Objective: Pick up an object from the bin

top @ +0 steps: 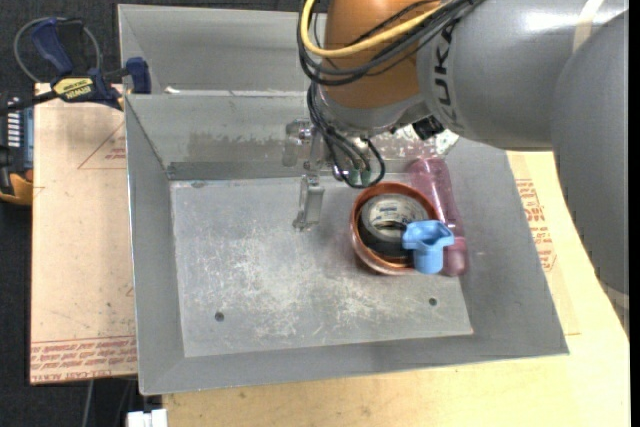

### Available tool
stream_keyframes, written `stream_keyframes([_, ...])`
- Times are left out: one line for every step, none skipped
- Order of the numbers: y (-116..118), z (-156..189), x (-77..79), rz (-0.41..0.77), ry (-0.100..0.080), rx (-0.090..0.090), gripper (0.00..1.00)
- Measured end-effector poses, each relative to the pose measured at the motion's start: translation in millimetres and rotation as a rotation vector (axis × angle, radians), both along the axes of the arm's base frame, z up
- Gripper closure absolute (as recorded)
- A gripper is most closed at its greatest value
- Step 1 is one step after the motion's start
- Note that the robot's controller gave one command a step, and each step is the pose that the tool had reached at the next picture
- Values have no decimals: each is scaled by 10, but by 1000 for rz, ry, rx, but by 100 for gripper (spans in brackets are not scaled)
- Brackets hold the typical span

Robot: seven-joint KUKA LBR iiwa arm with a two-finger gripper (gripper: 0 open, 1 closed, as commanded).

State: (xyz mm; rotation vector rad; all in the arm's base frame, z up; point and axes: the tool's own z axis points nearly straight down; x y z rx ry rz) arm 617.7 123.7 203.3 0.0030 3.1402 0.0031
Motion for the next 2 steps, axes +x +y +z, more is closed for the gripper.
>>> stream_keyframes([158, -465, -615, 79, 6, 0, 0])
stream_keyframes([146, -662, -681, 107, -8, 1, 0])
